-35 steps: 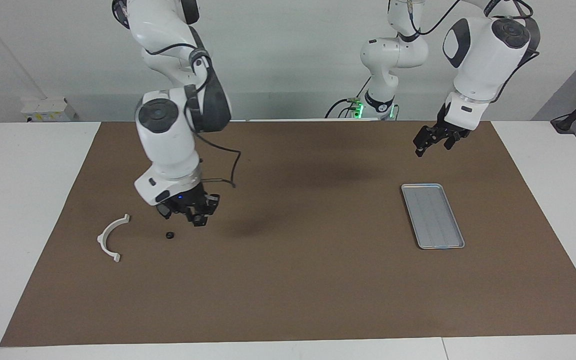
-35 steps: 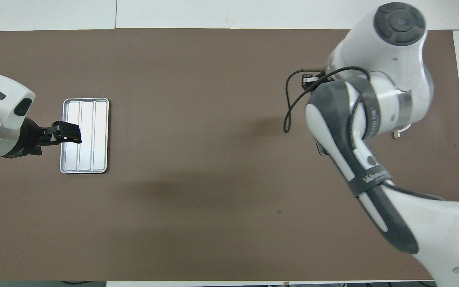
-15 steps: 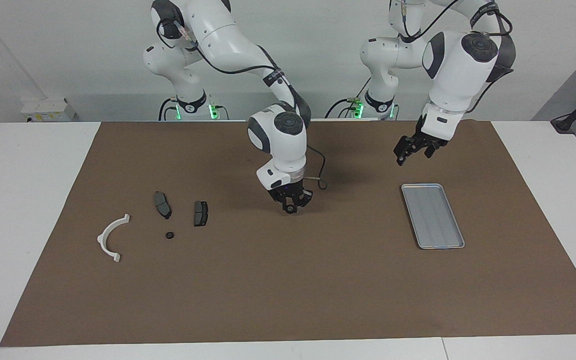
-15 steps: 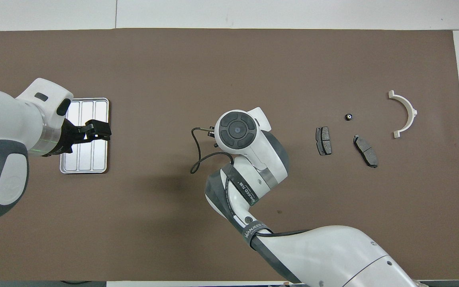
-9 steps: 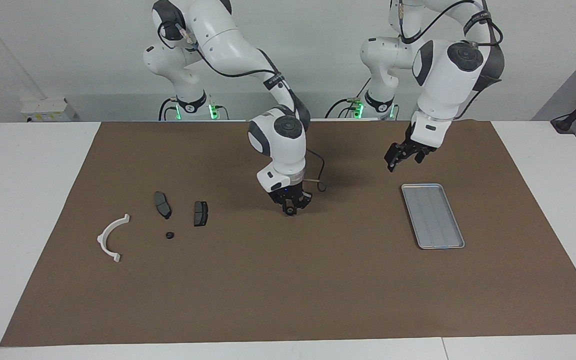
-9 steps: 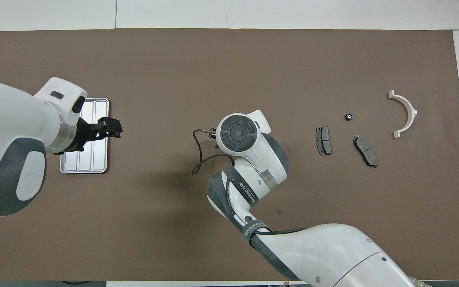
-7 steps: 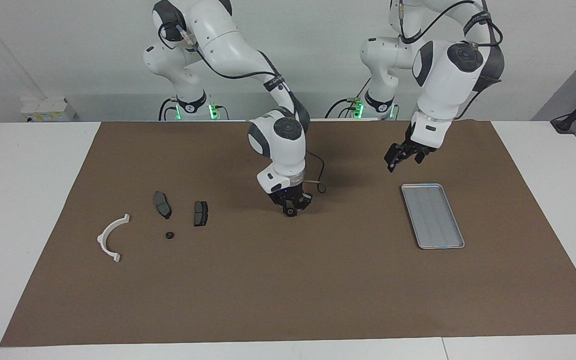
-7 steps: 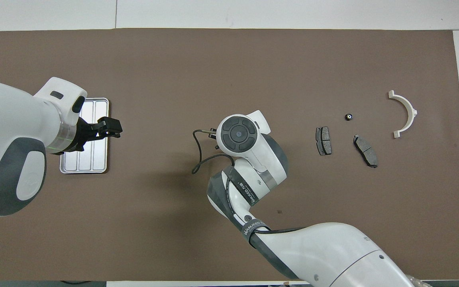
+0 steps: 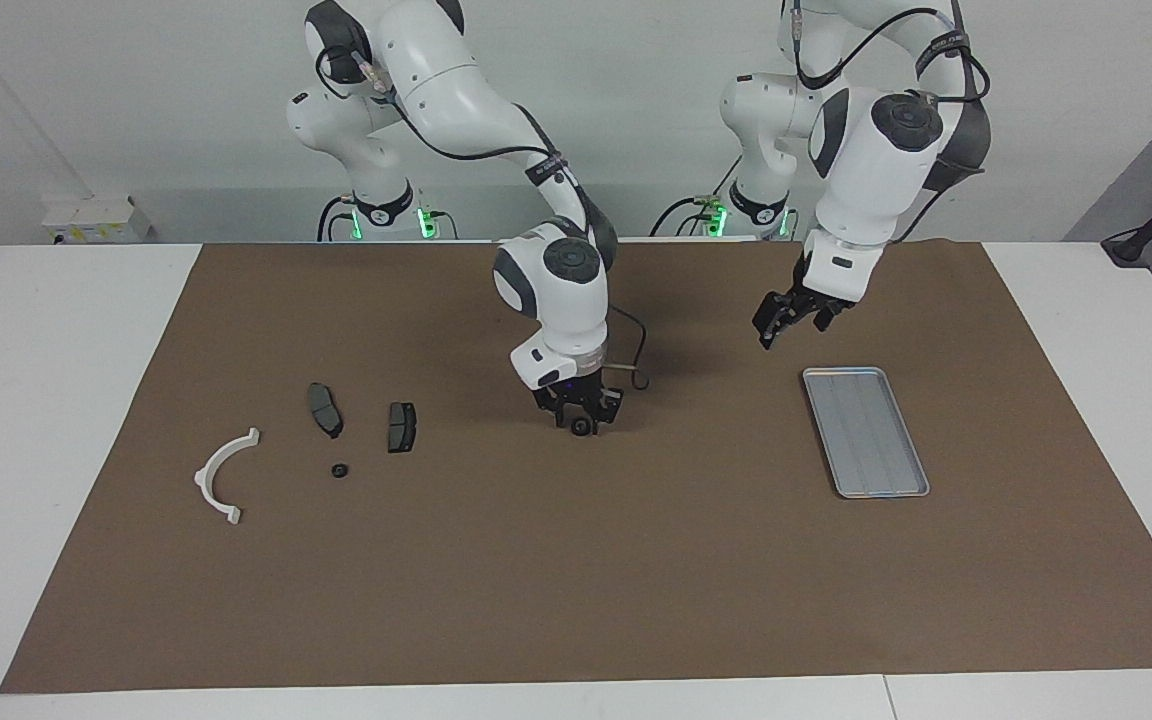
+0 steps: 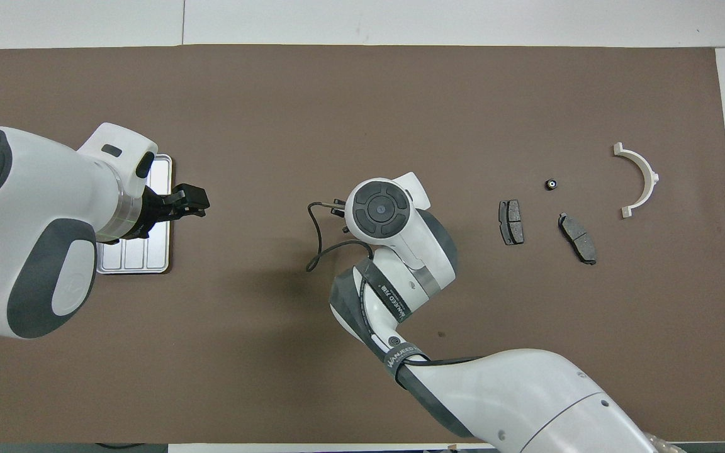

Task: Pick bearing gear from pile to tray
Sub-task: 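Carry the bearing to the table centre and set it down with the right gripper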

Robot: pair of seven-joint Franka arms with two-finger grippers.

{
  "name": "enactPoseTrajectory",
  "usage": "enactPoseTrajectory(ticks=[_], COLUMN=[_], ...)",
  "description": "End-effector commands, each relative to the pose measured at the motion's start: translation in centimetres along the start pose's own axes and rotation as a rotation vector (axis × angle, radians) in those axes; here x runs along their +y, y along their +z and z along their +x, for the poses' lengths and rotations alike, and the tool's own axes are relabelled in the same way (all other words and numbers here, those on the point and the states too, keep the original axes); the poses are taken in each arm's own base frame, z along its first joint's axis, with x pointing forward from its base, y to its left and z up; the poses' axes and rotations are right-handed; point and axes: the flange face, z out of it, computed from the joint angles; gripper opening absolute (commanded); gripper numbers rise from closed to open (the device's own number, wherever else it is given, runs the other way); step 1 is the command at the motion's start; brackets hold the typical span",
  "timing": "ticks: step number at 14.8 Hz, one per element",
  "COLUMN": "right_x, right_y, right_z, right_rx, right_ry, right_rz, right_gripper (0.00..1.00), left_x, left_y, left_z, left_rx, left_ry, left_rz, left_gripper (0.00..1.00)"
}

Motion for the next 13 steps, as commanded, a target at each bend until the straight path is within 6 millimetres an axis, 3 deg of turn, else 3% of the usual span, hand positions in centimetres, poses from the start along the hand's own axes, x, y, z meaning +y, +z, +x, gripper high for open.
enactPoseTrajectory(ticks=[1,3,5,9,10,13], right_x=[0.2,2.3,6.3,17.0,19.2,24.4], right_y=[-1.9,-4.1,-6.8,-10.5,-11.1,-12.6], right_z=[2.1,5.7,9.8,17.7,19.0,20.7], right_rx=[0.018,0.025,0.043,0.058,0.051,-0.001], right_ry=[0.017,-0.018,-0.09,-0.29,-0.337,-0.424], right_rz=[0.027,0.021,0.019,-0.013,-0.022,-0.049], right_gripper=[1.0,1.0,1.0,1.0,1.0,1.0], left_x=[0.1,0.3,1.0,6.5,7.7,13.5], left_y=[0.1,0.3,1.0,2.3,1.9,3.6], left_z=[0.2,0.4,0.5,0.5,0.4,0.6], left_rx=[0.006,0.014,0.014,-0.005,0.002,-0.02], left_ry=[-0.015,-0.017,-0.048,-0.053,-0.051,-0.03], left_rz=[-0.012,-0.019,-0.019,-0.018,-0.025,-0.016], left_gripper=[1.0,1.0,1.0,1.0,1.0,1.0])
